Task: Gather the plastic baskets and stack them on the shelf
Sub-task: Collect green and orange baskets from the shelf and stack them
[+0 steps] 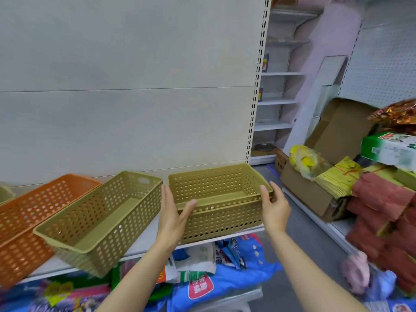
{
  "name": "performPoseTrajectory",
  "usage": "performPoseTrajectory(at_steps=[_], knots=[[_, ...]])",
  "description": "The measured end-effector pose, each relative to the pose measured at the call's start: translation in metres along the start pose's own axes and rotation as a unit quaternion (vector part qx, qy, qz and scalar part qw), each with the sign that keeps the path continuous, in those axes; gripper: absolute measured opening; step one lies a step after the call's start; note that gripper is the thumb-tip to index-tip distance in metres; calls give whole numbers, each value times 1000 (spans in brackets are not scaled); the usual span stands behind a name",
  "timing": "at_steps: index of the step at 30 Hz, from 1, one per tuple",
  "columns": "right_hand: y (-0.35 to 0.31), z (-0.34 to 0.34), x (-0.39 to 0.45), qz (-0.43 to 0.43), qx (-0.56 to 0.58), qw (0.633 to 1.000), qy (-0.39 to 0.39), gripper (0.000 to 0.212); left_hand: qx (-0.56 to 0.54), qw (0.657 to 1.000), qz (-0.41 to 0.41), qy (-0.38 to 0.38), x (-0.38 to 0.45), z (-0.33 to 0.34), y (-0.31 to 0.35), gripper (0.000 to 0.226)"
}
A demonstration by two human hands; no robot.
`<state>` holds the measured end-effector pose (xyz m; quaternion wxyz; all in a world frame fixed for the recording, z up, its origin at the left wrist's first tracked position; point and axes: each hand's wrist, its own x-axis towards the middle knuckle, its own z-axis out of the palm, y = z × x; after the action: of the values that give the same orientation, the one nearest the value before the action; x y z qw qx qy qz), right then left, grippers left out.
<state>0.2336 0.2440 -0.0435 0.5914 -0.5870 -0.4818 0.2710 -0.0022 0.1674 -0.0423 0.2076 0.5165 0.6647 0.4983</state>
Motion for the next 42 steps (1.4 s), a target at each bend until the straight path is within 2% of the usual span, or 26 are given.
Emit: performPoseTrajectory(at_steps=[3, 8, 11, 18, 21, 25, 27, 30, 33, 35, 39, 42], knots=[[-2, -2, -9, -9, -4, 1000, 8, 48, -5, 1000, -18, 9, 2, -4, 0, 121], [-8, 5, -21, -20, -31, 999, 11, 47, 38, 999, -37, -1, 12, -16, -2, 110], [-10, 6, -13, -19, -56, 998, -19, 50, 49, 998, -35, -10, 17, -17, -1, 98], [-18, 4, -4, 10, -110, 993, -51, 50, 69, 996, -42, -37, 16, -18, 3, 96], [-26, 7, -3, 2, -173, 984, -48, 57, 122, 991, -12, -51, 12, -29, 4, 93], [-35, 30, -26, -117, -260, 958, -30, 64, 263, 960, 93, -9, 6, -60, 3, 91], [-41, 44, -44, -184, -290, 938, -48, 66, 326, 939, 105, 32, 3, -82, 1, 89], [-51, 66, -73, -224, -281, 928, -99, 66, 386, 913, 58, 114, -6, -124, -14, 87], [-57, 86, -104, -232, -251, 929, -144, 64, 405, 894, -38, 186, -20, -166, -33, 87], [-62, 98, -124, -235, -235, 929, -164, 62, 414, 885, -93, 194, -28, -185, -45, 87], [-73, 129, -170, -254, -200, 923, -207, 57, 440, 866, -81, 224, -26, -236, -74, 85], [-80, 157, -207, -261, -192, 919, -225, 55, 472, 850, -110, 203, -14, -291, -101, 84]])
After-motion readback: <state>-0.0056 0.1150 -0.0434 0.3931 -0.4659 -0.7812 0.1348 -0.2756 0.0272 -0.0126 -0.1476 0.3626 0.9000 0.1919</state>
